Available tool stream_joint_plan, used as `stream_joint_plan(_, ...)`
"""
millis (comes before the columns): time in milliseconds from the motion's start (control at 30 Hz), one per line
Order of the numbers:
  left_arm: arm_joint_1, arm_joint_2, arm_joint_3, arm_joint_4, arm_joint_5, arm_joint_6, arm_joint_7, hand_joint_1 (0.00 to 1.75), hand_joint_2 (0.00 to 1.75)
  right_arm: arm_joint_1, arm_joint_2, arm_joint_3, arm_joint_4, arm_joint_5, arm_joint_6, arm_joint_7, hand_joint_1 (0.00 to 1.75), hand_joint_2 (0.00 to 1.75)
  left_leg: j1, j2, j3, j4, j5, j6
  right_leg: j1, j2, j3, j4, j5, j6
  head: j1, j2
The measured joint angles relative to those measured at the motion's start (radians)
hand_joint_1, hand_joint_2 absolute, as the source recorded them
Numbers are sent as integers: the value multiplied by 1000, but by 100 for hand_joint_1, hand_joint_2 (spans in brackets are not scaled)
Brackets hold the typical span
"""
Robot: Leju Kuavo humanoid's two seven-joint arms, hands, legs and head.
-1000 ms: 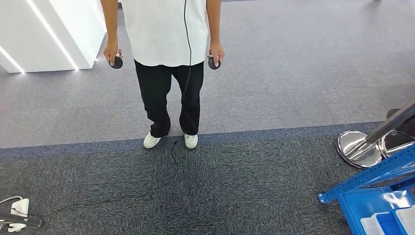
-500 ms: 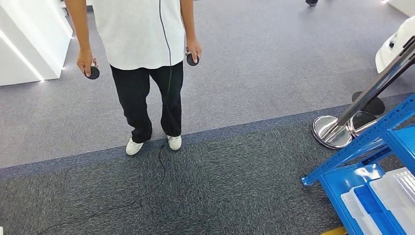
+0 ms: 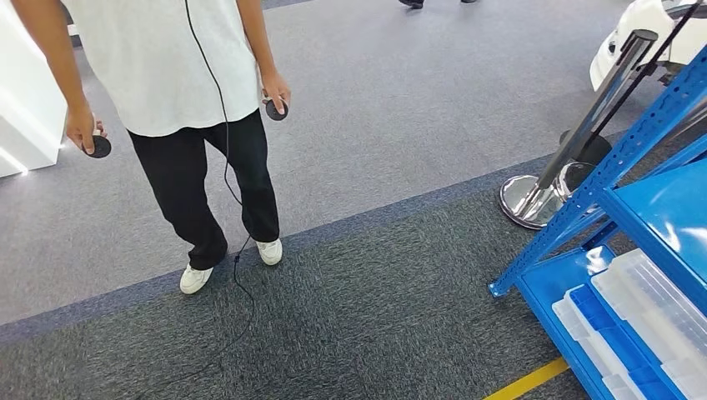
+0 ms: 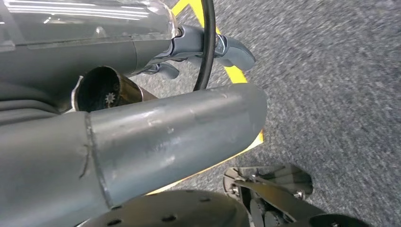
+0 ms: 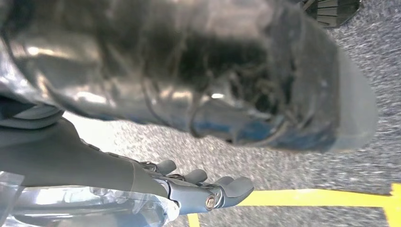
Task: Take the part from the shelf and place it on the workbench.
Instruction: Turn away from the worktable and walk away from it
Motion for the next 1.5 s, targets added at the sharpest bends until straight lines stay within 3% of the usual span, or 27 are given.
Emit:
stream_joint_plan(67, 0, 2, 4, 0, 10, 5, 0, 0, 0, -1, 0, -1, 0, 2, 2, 8, 0, 0, -1, -38, 57, -141, 69, 10, 0, 22, 1, 1, 0, 2, 0, 0)
stream_joint_plan(100, 0, 2, 7, 0, 15, 6, 0, 0, 0, -2, 1, -1, 0, 5, 3, 11, 0, 0, -1, -54, 75, -187, 85, 14, 0, 31, -1, 2, 0, 6, 0, 0)
stream_joint_plan(133, -1, 3, 10, 0, 18, 7, -1, 0, 0, -2, 1, -1, 0, 7, 5, 14, 0, 0, -3, -65, 84, -210, 90, 16, 0, 40, -4, 3, 1, 11, 0, 0)
stream_joint_plan(200, -3, 4, 15, 0, 21, 7, -3, 0, 0, 1, 1, -1, 0, 13, 8, 21, 0, 0, -3, -52, 88, -218, 92, 21, -1, 55, -8, 0, 5, 25, 0, 0)
stream_joint_plan(267, -5, 5, 18, 0, 19, 5, -10, 0, 0, 4, 0, -1, 0, 15, 7, 22, 0, 0, 0, -32, 94, -231, 101, 35, 0, 28, -18, 20, -11, 34, 1, 0)
stream_joint_plan(300, -5, 5, 18, 0, 15, 2, -13, 0, 0, 3, 0, -2, 0, 15, 5, 20, 0, 0, 2, -21, 95, -237, 105, 42, 1, 5, -35, 57, -35, 37, 1, 0)
stream_joint_plan(333, -4, 4, 18, 0, 10, 0, -16, 0, 0, 2, 0, -2, 0, 15, 4, 17, 0, 0, 0, -9, 96, -239, 107, 46, 1, -20, -62, 114, -68, 38, 1, 0)
stream_joint_plan(400, -2, 2, 18, 0, 4, -4, -18, 0, 0, -1, 0, -2, 0, 16, 3, 12, 0, 0, -2, 15, 94, -239, 105, 49, -2, -39, -125, 244, -124, 45, 1, 0)
stream_joint_plan(433, -2, 1, 18, 0, 2, -4, -19, 0, 0, -2, -1, -2, 0, 16, 3, 12, 0, 0, -3, 28, 94, -238, 104, 49, -4, -42, -141, 276, -129, 48, 1, 0)
stream_joint_plan(467, -3, 0, 18, 0, 1, -5, -21, 0, 0, -1, -1, -2, 0, 16, 3, 12, 0, 0, -3, 38, 95, -238, 103, 48, -6, -46, -137, 271, -114, 51, 1, 0)
stream_joint_plan(533, -5, -4, 18, 0, -2, -6, -20, 0, 0, 0, -4, -3, 0, 16, 2, 12, 0, 0, -2, 56, 98, -235, 98, 43, -10, -66, -73, 152, -50, 52, 1, 0)
stream_joint_plan(600, -5, -7, 18, 0, -4, -6, -17, 0, 0, -2, -6, -3, 0, 16, 1, 12, 0, 0, -6, 71, 101, -228, 89, 31, -5, -93, -12, 35, -10, 44, 1, 0)
stream_joint_plan(633, -6, -8, 18, 0, -4, -6, -15, 0, 0, -3, -7, -3, 0, 16, 1, 12, 0, 0, -9, 77, 102, -225, 85, 25, -2, -99, 1, 7, -4, 38, 1, 0)
stream_joint_plan(700, -9, -9, 18, 0, -4, -7, -14, 0, 0, -3, -7, -3, 0, 16, 0, 12, 0, 0, -10, 90, 107, -226, 82, 13, 1, -85, -2, 3, -6, 25, 1, 0)
stream_joint_plan(767, -12, -10, 18, 0, -5, -7, -13, 0, 0, -1, -7, -3, 0, 16, 0, 12, 0, 0, -6, 79, 108, -210, 66, 2, -3, -71, 0, -2, -1, 13, 1, 0)
stream_joint_plan(800, -12, -10, 18, 0, -6, -7, -12, 0, 0, -2, -7, -3, 0, 16, 0, 12, 0, 0, -4, 61, 95, -177, 42, -2, -6, -63, 1, -5, 1, 6, 0, 0)
stream_joint_plan(900, -9, -10, 18, 0, -6, -8, -7, 0, 0, -4, -8, -4, 0, 16, 1, 10, 0, 0, 0, 11, 7, 16, -55, -11, -6, -38, -2, -4, 4, -3, 0, 0)
stream_joint_plan(933, -7, -10, 19, 0, -4, -8, -4, 0, 0, -4, -8, -4, 0, 16, 1, 9, 0, 0, 1, 8, -15, 58, -63, -12, -4, -27, -3, -3, 4, -3, 0, 0)
stream_joint_plan(967, -6, -9, 19, 0, -3, -8, -2, 0, 0, -4, -8, -5, 0, 16, 2, 8, 0, 0, 1, 7, -19, 61, -49, -11, -4, -16, -4, -1, 4, -3, 0, 0)
stream_joint_plan(1033, -5, -9, 19, 0, -1, -7, 3, 0, 0, -4, -8, -8, 0, 16, 2, 8, 0, 0, 1, -5, 22, -39, 23, -5, -3, 7, -3, 2, 4, -2, 0, 0)
stream_joint_plan(1100, -4, -7, 20, 0, 0, -7, 7, 0, 0, -4, -7, -9, 0, 17, 2, 8, 0, 0, 0, -39, 76, -165, 74, 4, -2, 27, -5, 5, 4, 2, 0, 0)
stream_joint_plan(1167, -5, -6, 22, 0, 4, -7, 9, 0, 0, -3, -6, -10, 0, 18, 2, 9, 0, 0, -2, -55, 93, -213, 81, 10, -3, 44, -11, 6, 7, 13, 0, 0)
stream_joint_plan(1300, -7, -6, 24, 0, 7, -6, 5, 0, 0, 1, -6, -10, 0, 22, 4, 11, 0, 0, -6, -43, 95, -216, 85, 16, -6, 58, -13, 0, 13, 27, -1, 0)
stream_joint_plan(1367, -7, -6, 25, 0, 8, -6, 0, 0, 0, 2, -6, -10, 0, 25, 6, 12, 0, 0, -1, -20, 98, -232, 97, 31, -3, 16, -46, 69, -34, 33, 2, 0)
stream_joint_plan(1433, -5, -7, 27, 0, 9, -5, -4, 0, 0, 1, -6, -10, 0, 29, 8, 14, 0, 0, 3, 15, 98, -245, 107, 45, -2, -34, -111, 209, -110, 40, 4, 0)
stream_joint_plan(1467, -3, -7, 27, 0, 9, -5, -5, 0, 0, 1, -6, -10, 0, 29, 8, 14, 0, 0, 2, 27, 97, -244, 106, 45, -3, -41, -134, 259, -126, 44, 4, 0)
stream_joint_plan(1500, -2, -7, 28, 0, 9, -5, -5, 0, 0, 1, -6, -10, 0, 30, 8, 14, 0, 0, 1, 38, 96, -243, 105, 44, -5, -45, -140, 275, -124, 46, 4, 0)
